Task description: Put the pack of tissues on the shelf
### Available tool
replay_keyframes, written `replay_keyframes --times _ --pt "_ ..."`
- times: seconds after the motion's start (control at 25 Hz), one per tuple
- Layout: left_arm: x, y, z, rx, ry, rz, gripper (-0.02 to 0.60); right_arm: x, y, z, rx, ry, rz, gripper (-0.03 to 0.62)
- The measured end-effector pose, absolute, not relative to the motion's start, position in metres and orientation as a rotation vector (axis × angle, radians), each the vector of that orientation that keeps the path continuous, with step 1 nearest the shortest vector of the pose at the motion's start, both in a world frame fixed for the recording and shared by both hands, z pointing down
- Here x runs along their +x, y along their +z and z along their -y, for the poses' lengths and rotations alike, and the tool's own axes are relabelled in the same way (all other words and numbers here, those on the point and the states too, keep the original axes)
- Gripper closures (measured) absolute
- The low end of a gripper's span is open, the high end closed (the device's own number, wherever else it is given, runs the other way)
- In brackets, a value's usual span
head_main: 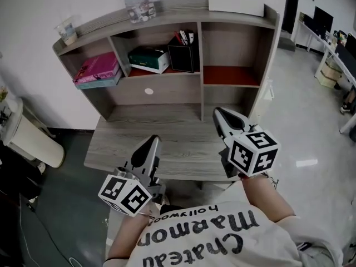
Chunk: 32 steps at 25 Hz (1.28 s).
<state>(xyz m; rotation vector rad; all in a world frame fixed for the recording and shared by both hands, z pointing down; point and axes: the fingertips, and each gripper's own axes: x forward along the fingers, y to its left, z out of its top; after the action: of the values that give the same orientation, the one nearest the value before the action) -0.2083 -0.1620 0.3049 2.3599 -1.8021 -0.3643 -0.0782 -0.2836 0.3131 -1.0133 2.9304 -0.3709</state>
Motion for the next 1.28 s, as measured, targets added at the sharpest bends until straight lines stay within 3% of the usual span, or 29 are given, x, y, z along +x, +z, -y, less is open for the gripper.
replay_keyframes --times 1.28 --pt "-0.174 0.328 0.140 2.296 -0.379 1.804 0.565 -0.040 0.354 0.260 -1.045 -0.423 -3.019 0.586"
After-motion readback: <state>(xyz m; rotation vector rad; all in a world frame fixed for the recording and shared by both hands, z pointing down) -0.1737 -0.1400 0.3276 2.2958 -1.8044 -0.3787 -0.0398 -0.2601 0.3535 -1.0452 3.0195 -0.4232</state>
